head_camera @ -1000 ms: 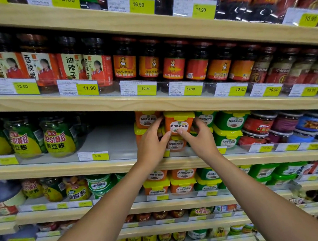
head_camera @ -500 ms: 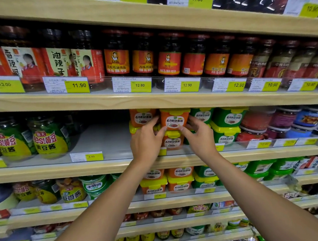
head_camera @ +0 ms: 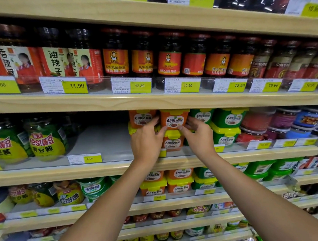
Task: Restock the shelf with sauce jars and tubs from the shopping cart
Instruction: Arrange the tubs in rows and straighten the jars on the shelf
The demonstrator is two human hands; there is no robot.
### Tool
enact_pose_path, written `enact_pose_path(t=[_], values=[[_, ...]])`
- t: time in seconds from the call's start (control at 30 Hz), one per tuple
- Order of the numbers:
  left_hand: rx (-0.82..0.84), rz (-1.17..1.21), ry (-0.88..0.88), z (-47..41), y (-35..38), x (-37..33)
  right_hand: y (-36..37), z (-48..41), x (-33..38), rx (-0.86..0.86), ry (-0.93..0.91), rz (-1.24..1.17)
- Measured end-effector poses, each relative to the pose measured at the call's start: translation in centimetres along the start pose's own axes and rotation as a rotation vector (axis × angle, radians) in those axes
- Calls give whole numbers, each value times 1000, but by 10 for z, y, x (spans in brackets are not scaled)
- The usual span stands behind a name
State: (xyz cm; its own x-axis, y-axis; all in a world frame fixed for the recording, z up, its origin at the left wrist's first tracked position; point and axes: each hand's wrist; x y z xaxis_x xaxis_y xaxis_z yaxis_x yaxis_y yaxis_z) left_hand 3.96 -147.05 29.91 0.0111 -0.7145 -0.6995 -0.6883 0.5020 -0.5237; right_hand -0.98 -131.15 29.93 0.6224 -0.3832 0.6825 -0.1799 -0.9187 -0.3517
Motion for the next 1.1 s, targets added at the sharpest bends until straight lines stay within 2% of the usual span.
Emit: enact_pose_path(t=[0.33, 0.57, 0.73, 0.93, 1.1], values=[[42, 41, 48, 3, 0, 10, 3, 5, 5, -11, 16, 28], [291, 192, 72, 6, -8, 28, 2, 6, 10, 42, 62, 29], [398, 77, 230, 23, -18, 35, -8, 12, 17, 122, 65, 11], [338, -246, 424, 56, -20, 34, -43, 48, 11, 218, -48, 282], [296, -376, 531, 98, 0, 20, -102, 100, -14, 311, -212, 653]])
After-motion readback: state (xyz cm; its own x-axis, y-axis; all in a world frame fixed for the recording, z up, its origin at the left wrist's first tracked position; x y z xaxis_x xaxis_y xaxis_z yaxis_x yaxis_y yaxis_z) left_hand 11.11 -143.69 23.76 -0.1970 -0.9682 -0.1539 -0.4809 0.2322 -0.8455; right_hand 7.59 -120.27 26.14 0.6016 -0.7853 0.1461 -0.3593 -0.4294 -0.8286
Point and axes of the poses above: each hand's wrist, its own z-axis away from the middle knuckle, its own y-axis out of the palm, x = y × z, and after that the axes turned 10 degrees about -y, right-handed
